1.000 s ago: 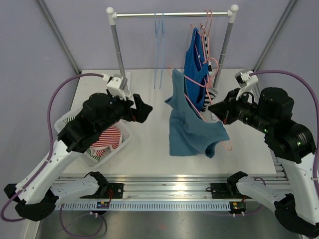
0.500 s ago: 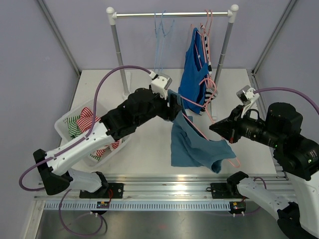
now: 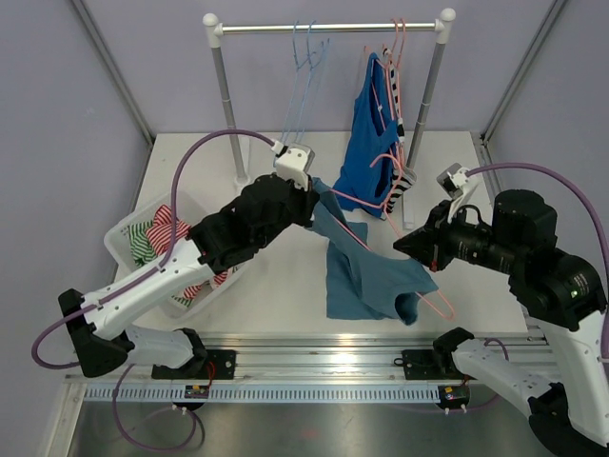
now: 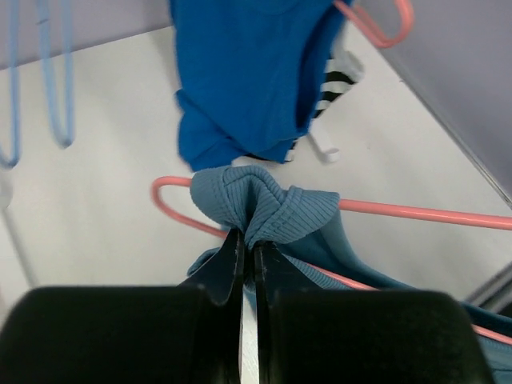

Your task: Remove the tank top from the hanger

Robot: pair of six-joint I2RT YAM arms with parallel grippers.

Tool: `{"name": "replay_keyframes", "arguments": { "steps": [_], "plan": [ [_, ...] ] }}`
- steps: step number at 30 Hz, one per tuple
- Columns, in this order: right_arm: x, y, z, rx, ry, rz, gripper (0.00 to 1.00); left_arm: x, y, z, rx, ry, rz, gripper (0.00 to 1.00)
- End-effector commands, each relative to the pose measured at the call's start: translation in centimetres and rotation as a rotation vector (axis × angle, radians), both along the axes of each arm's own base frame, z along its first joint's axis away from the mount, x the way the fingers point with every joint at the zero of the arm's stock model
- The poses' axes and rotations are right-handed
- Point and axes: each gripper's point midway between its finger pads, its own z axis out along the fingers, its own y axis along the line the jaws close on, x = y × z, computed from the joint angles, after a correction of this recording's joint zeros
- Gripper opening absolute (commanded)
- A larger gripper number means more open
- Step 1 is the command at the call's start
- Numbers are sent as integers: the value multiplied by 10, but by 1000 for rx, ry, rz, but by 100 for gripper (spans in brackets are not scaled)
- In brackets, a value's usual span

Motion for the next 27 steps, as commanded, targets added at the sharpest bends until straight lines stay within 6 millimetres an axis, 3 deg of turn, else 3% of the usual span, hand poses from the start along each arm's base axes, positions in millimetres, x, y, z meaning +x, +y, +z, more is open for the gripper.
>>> {"name": "replay_keyframes", "arguments": {
  "steps": [1, 7, 10, 13, 18, 21, 23, 27],
  "plan": [
    [-12, 7, 8, 11, -43, 96, 0, 11, 57, 19, -61, -33, 266, 0],
    [-32, 11, 6, 31, -67, 202, 0, 5, 136, -5, -83, 36, 482, 0],
    [-38, 17, 8, 57, -74, 255, 0, 4, 164, -22, -84, 75, 544, 0],
    [-45, 25, 12, 95, -88, 328, 0, 4, 175, -31, -103, 107, 549, 0],
    [-35, 42, 25, 247, -164, 342, 0, -8, 158, -37, -120, 151, 415, 0],
    [-21, 45, 41, 386, -276, 273, 0, -29, 121, -38, -190, 172, 167, 0],
    [-11, 37, 56, 478, -380, 183, 0, -48, 92, -31, -267, 174, -23, 0],
    [7, 15, 79, 610, -554, 8, 0, -71, 72, -45, -310, 220, -154, 0]
  ]
}}
